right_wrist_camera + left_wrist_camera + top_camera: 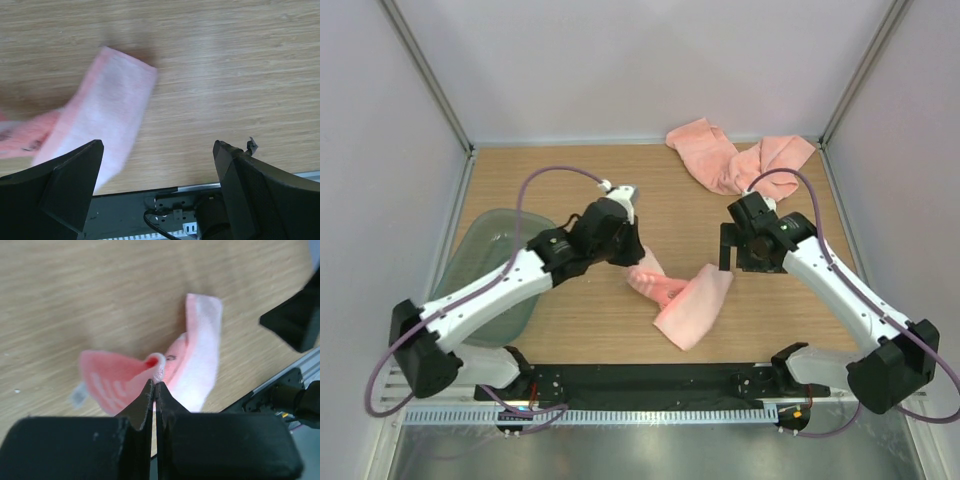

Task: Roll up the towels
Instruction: Flatten the towel

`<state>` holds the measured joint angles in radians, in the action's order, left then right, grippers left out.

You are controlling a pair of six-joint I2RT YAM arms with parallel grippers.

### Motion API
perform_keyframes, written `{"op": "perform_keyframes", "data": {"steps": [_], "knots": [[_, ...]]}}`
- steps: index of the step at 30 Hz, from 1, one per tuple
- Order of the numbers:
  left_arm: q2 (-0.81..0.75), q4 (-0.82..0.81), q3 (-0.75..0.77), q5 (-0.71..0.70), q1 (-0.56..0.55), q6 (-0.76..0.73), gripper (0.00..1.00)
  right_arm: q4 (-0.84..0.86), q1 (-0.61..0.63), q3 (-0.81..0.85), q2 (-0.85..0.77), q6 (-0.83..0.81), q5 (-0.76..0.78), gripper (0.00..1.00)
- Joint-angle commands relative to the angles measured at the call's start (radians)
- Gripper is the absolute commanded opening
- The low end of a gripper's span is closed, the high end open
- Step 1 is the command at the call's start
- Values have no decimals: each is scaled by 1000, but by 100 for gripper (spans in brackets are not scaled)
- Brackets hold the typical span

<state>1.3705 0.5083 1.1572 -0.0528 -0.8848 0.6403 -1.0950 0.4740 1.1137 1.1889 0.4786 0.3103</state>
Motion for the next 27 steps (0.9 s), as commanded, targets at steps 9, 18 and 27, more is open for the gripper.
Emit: {"op": "perform_keyframes", "data": {"steps": [9,18,27], "knots": [[-185,127,-71,-124,24,-61,0,224,15,23,251,31,-214,100],[-189,105,-119,-124,24,-53,0,365,72,244,511,78,-335,100],[-211,128,-126,-145,32,-79,0,412,84,344,751,80,-315,96]]}}
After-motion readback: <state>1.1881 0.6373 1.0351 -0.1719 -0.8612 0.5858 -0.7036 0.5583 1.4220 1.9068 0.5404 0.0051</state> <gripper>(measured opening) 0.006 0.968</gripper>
